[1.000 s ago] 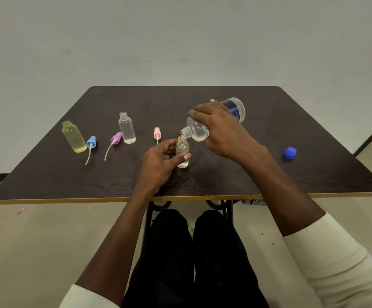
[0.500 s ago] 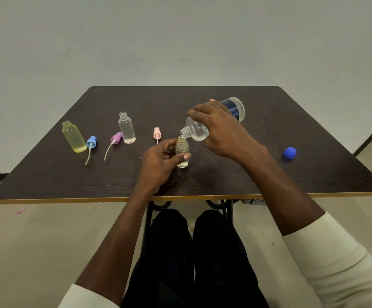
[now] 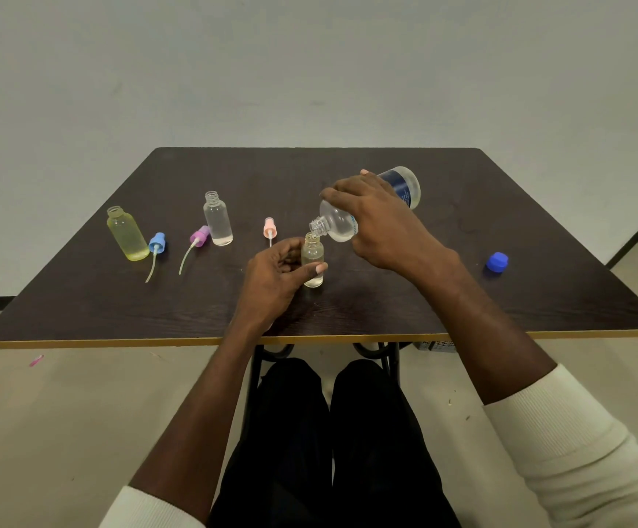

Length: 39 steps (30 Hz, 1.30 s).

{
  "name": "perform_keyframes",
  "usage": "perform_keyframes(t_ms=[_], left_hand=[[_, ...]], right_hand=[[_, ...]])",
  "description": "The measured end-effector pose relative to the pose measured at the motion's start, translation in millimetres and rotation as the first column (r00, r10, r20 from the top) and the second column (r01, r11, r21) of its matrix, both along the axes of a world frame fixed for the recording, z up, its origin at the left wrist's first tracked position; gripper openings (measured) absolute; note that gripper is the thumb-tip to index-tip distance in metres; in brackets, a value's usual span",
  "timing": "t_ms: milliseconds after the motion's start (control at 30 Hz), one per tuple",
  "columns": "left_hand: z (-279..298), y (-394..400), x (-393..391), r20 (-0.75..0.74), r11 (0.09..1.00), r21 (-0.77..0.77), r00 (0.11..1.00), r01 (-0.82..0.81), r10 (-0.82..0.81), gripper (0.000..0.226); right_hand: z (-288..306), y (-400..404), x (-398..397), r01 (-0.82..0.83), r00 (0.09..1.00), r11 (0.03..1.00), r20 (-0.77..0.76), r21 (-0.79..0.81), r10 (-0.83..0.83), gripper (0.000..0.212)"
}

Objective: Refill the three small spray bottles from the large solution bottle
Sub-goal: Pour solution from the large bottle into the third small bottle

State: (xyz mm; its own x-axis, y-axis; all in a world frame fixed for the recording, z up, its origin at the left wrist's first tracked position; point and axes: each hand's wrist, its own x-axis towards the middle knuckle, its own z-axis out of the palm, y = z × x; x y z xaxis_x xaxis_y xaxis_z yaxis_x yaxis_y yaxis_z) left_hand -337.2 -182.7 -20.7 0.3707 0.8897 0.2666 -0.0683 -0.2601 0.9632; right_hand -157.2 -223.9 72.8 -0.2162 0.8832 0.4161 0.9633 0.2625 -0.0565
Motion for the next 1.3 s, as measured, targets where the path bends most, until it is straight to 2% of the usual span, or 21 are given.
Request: perform_keyframes(t_ms=[1300], left_hand=[[0.2, -1.6, -3.1, -0.073, 0.999, 0.032, 0.997, -0.019, 0.022, 0.041]], right_hand=[[0.0, -0.2, -1.0, 0.002, 1.000, 1.000, 0.011, 0.016, -0.002, 0.070]])
